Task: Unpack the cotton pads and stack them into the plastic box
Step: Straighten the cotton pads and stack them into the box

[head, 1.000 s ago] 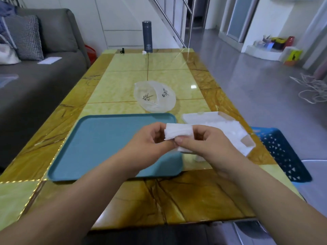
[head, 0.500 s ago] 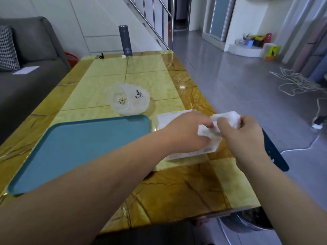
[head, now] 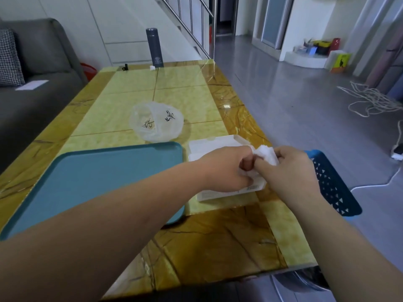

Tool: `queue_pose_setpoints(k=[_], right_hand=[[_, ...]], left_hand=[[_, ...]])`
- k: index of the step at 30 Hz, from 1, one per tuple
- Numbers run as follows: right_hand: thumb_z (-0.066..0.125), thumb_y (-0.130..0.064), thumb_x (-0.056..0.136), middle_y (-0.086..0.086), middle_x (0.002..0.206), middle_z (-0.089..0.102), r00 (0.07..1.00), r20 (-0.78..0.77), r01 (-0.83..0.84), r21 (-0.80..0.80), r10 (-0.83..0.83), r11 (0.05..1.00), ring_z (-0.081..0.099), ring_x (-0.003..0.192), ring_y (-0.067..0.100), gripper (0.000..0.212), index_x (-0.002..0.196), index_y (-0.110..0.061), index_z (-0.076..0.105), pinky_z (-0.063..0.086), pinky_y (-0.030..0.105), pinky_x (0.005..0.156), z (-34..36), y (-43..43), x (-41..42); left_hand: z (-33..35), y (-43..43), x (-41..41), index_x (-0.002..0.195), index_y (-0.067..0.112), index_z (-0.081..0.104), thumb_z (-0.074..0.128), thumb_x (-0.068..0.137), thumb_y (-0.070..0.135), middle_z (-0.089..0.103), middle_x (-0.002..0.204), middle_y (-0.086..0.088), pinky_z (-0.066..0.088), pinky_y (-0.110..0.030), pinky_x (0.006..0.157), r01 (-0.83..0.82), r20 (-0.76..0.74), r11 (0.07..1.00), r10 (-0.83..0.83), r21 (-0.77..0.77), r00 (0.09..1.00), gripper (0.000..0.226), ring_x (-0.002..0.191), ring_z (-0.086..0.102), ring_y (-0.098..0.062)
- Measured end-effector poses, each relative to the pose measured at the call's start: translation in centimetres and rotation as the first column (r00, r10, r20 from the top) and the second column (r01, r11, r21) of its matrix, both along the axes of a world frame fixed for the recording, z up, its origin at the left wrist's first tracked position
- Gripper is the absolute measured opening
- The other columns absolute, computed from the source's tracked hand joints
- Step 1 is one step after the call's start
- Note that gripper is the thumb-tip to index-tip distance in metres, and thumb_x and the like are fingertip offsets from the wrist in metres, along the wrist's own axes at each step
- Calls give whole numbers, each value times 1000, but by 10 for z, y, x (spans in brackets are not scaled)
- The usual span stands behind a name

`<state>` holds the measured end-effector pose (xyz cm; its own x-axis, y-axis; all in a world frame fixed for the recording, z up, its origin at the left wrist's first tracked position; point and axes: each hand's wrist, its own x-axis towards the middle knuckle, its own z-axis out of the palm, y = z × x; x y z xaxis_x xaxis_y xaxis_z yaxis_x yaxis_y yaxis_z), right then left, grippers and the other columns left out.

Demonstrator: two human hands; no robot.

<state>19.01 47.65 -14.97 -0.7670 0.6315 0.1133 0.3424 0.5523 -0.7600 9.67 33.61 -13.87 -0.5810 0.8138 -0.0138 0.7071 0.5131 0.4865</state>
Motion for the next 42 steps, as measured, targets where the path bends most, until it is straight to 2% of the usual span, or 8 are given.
queue_pose_setpoints(k=[8,12,17,21,25,29,37,42], right_hand=[[71,-36,79,-9,82,65,986,148,-106,250,70,962,63,78,21,18,95,-32,65,46,30,60,5,-7,-12],[67,-32,80,-7,85,66,972,198,-174,244,127,954,63,83,23,21,100,-33,65,50,33,64,6,-10,-14],[63,-32,81,-3,71,60,965,150,-241,186,215,952,58,69,22,13,77,-22,57,46,34,56,10,-10,-8],[63,-34,81,6,71,61,965,135,-249,193,226,949,60,69,28,20,76,-15,60,45,37,55,10,-11,-8],[65,-31,80,6,66,55,977,90,-209,206,195,956,54,62,28,22,71,-11,59,39,35,51,10,-9,-9],[66,-32,79,10,65,55,978,87,-203,190,189,961,51,59,26,25,70,-10,59,39,36,52,8,-10,-10],[68,-35,77,12,67,63,984,114,-157,215,135,964,55,58,24,28,76,-7,66,41,33,52,10,-10,-16],[67,-34,73,4,58,53,966,241,-152,236,94,960,54,56,26,26,65,-12,56,36,28,50,13,-14,-20]], left_hand=[[-2,-22,0,109,24,69,72,89,22,60,92,20,34,-7,65,19,19,999,-20,36,1000,19,76,51,10],[-1,-26,2,114,25,71,69,92,23,65,104,15,41,-20,78,47,7,999,-47,-5,999,22,88,52,-4],[3,-24,6,111,10,65,70,89,23,71,107,-2,49,-31,81,26,26,999,-27,19,999,26,98,63,-21],[1,-20,2,103,18,67,71,88,26,64,93,8,41,-17,65,58,-15,997,-59,-57,998,18,87,57,-14],[4,-14,0,99,22,65,73,87,31,63,89,13,43,-24,69,47,49,997,-45,-53,998,17,85,59,-12],[6,-12,-2,85,35,56,75,87,33,57,83,20,38,-18,64,49,90,994,-41,-93,995,19,79,55,-4],[6,-15,0,103,30,55,78,85,29,59,96,15,43,-21,70,42,117,997,-33,-71,993,28,89,57,-9],[1,-12,4,79,36,49,68,89,38,55,78,15,40,-27,65,78,5,983,-79,-169,997,22,82,57,-15]])
